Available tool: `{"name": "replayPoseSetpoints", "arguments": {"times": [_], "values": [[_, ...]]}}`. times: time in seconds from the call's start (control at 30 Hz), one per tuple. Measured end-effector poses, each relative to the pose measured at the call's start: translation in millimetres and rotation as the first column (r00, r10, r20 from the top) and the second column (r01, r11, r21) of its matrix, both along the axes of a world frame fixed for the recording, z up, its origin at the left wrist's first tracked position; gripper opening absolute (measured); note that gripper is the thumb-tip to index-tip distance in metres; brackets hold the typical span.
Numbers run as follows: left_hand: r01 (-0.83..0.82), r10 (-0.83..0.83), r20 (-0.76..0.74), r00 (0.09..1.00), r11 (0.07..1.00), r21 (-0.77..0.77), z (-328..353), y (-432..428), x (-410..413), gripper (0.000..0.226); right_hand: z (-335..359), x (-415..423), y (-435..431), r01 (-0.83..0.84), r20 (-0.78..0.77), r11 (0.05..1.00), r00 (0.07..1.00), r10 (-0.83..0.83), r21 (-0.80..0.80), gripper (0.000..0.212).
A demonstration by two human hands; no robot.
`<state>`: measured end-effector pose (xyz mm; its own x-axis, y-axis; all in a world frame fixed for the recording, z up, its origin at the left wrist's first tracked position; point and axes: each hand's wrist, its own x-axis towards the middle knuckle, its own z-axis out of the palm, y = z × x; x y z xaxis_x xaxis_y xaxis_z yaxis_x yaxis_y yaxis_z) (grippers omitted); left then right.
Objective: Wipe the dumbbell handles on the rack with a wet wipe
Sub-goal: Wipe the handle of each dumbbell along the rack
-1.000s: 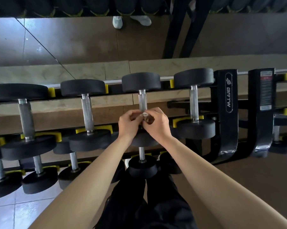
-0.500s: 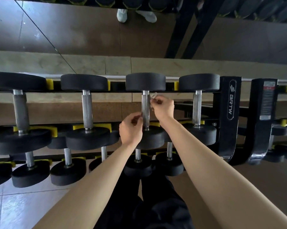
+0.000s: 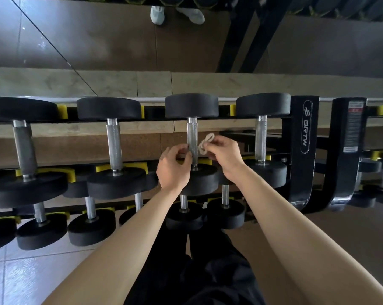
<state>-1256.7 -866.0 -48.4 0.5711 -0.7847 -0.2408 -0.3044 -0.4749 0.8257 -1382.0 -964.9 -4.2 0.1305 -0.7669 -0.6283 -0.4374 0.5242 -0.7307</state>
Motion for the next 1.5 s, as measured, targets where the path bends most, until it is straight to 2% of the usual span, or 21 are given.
{"name": "replayPoseSetpoints", "arguments": {"times": [0.07,0.1,0.17,0.2,0.27,0.4,0.5,0.57,0.6,0.67,0.73,0.83,0.9,0.97,1.03,1.13,1.2,1.27,1.33,1.4,1.5], "values": [[0.088,-0.082,0.053,0.995,0.990,-0.110,5.1,0.3,0.3,0.039,10.9,2.5,-1.5,0.082,0.141,0.995,0.986,-0.090,0.059,0.013],[0.130,-0.127,0.025,0.992,0.980,-0.148,8.7,-1.0,0.1,0.050,14.0,3.1,-2.1,0.087,0.168,0.994,0.981,-0.098,0.070,0.017],[0.208,-0.220,-0.054,0.974,0.963,-0.174,16.9,-7.0,0.1,0.067,14.5,3.1,-2.8,0.061,0.159,0.997,0.985,-0.069,0.053,0.024],[0.244,-0.258,-0.072,0.963,0.955,-0.169,20.4,-11.3,0.4,0.069,11.9,2.7,-3.2,0.035,0.133,0.999,0.990,-0.039,0.028,0.025],[0.287,-0.299,-0.051,0.953,0.943,-0.167,23.8,-20.3,1.8,0.059,7.9,2.8,-3.9,-0.017,0.084,1.000,0.996,0.018,-0.017,0.021],[0.250,-0.261,-0.032,0.965,0.948,-0.198,20.7,-34.5,11.5,0.027,8.1,1.6,-10.6,0.006,0.094,0.999,0.996,-0.002,-0.051,0.015],[0.192,-0.204,-0.060,0.977,0.967,-0.165,16.3,-41.5,22.8,0.024,3.2,-0.5,-20.7,0.028,0.123,0.999,0.992,-0.024,-0.029,0.012],[0.123,-0.138,-0.089,0.986,0.981,-0.152,14.0,-43.8,26.9,0.021,-1.5,0.9,-27.3,0.065,0.192,0.997,0.979,-0.071,0.036,0.014],[0.053,-0.071,-0.149,0.986,0.991,-0.125,14.7,-45.7,27.7,0.016,-2.7,2.5,-30.2,0.095,0.250,0.992,0.962,-0.114,0.085,0.016],[-0.125,0.101,-0.337,0.936,0.991,-0.052,16.9,-52.2,28.0,0.013,-1.7,7.2,-36.0,0.152,0.375,0.969,0.901,-0.217,0.194,0.020],[-0.279,0.257,-0.485,0.836,0.960,0.029,20.3,-60.3,28.9,0.014,-1.7,13.5,-41.0,0.218,0.463,0.924,0.815,-0.350,0.315,0.022],[-0.445,0.443,-0.636,0.632,0.879,0.170,23.3,-71.9,29.9,0.005,-7.2,24.1,-45.4,0.352,0.452,0.824,0.706,-0.545,0.444,0.021],[-0.477,0.497,-0.660,0.563,0.848,0.231,19.8,-76.6,29.1,0.004,-12.2,28.4,-46.9,0.429,0.401,0.792,0.695,-0.597,0.435,0.018],[-0.460,0.486,-0.664,0.568,0.857,0.233,16.4,-78.2,27.2,0.012,-19.1,27.0,-48.5,0.498,0.334,0.786,0.718,-0.611,0.367,0.014],[-0.412,0.424,-0.643,0.638,0.893,0.180,13.2,-78.0,25.0,0.014,-27.3,23.0,-50.1,0.539,0.256,0.799,0.760,-0.597,0.266,0.011],[-0.378,0.383,-0.553,0.740,0.917,0.129,13.2,-76.5,23.4,0.008,-32.6,22.5,-45.2,0.496,0.142,0.857,0.847,-0.512,0.139,0.011],[-0.459,0.471,-0.504,0.724,0.874,0.159,10.6,-78.1,26.8,0.008,-26.8,29.9,-37.6,0.427,0.178,0.894,0.877,-0.446,0.133,0.010],[-0.531,0.561,-0.491,0.666,0.819,0.215,7.6,-81.7,32.6,0.008,-19.2,40.2,-31.4,0.366,0.228,0.926,0.897,-0.378,0.095,0.007],[-0.542,0.592,-0.489,0.640,0.800,0.258,6.9,-85.1,35.8,0.010,-16.5,47.9,-29.5,0.338,0.187,0.941,0.925,-0.331,-0.005,0.008],[-0.517,0.579,-0.499,0.645,0.811,0.273,7.8,-87.2,33.7,0.009,-16.7,50.2,-29.4,0.378,0.129,0.924,0.920,-0.369,-0.060,0.011],[-0.444,0.492,-0.516,0.702,0.868,0.223,12.1,-86.3,21.6,0.007,-18.4,46.0,-30.7,0.553,0.112,0.833,0.826,-0.553,0.027,0.015]]}}
